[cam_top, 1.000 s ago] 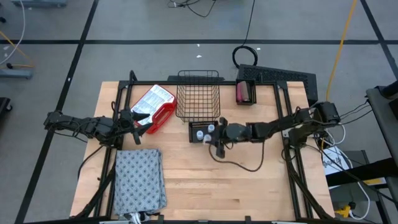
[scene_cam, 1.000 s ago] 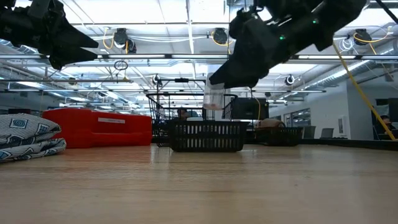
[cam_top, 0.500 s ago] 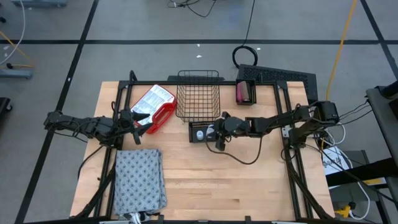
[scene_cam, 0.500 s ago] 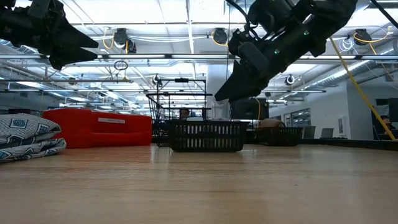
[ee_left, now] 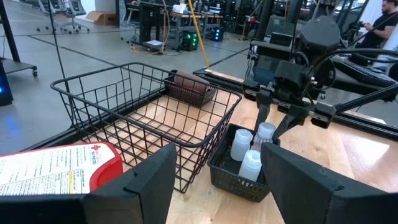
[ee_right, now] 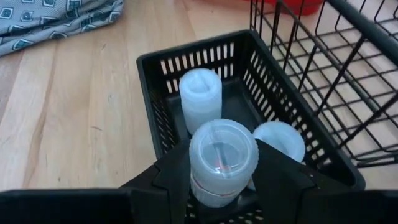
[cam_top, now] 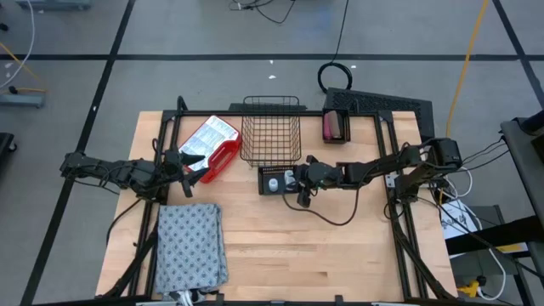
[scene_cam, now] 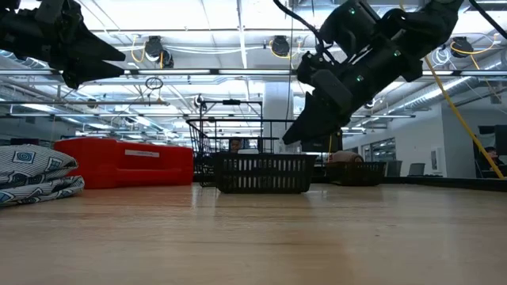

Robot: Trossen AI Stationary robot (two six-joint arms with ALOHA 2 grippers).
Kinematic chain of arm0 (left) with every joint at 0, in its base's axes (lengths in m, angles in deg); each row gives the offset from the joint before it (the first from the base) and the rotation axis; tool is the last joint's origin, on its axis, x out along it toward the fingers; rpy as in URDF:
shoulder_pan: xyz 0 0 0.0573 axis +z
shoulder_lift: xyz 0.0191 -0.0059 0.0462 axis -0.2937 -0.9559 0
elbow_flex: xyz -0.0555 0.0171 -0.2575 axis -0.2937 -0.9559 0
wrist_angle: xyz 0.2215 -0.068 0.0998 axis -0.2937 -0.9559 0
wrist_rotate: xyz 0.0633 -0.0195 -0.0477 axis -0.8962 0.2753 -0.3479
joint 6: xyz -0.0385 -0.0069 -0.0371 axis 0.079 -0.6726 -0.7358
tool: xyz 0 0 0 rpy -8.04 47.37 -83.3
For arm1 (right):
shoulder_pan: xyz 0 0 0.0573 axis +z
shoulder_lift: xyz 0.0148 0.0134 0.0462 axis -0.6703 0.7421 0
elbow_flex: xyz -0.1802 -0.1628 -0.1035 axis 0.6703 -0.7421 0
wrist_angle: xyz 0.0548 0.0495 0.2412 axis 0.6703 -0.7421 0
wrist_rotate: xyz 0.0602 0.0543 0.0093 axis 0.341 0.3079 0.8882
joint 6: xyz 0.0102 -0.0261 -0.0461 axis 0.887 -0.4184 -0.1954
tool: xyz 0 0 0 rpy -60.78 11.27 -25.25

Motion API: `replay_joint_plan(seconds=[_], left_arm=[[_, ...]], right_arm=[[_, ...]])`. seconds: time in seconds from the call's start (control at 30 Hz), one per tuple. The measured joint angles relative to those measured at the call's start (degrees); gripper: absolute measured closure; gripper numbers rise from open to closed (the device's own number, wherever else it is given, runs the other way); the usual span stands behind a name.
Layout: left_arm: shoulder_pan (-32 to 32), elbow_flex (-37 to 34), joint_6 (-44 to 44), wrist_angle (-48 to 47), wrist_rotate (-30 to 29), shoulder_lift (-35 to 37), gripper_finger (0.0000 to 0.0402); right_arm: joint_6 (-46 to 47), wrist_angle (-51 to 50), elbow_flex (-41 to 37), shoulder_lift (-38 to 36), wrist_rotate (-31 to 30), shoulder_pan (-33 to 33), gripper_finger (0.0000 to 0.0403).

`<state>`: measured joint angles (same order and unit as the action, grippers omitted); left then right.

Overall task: Pick & place medical supplies in basket/bin
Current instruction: Put the white pill bottle into the bottom black bin

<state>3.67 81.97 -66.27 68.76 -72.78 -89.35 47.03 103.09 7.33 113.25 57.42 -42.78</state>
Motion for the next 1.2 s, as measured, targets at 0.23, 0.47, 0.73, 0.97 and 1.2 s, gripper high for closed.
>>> replay_joint_plan(seconds=[0.23,0.47,0.73,0.97,1.2], left_arm=[[0.0,0.0,0.0,0.0,0.0,0.0,0.0158],[0.0,0.0,0.0,0.0,0.0,0.0,0.0158],[0.0,0.0,0.0,0.2,0.0,0.0,0.0158],[0.0,0.0,0.0,0.2,0.0,0.0,0.0158],[0.0,0.0,0.0,0.2,0.0,0.0,0.0158]], right_arm=[[0.0,2.6,-1.7,0.0,0.0,0.0,0.0261],[0.0,4.0,-1.8,0.9,0.0,0.1,0.0263],[0.2,7.2,-1.8,5.6,0.1,0.3,0.0263],[0.2,7.6,-1.8,6.0,0.1,0.3,0.0256],[0.0,7.7,-1.8,6.0,0.2,0.3,0.0256]])
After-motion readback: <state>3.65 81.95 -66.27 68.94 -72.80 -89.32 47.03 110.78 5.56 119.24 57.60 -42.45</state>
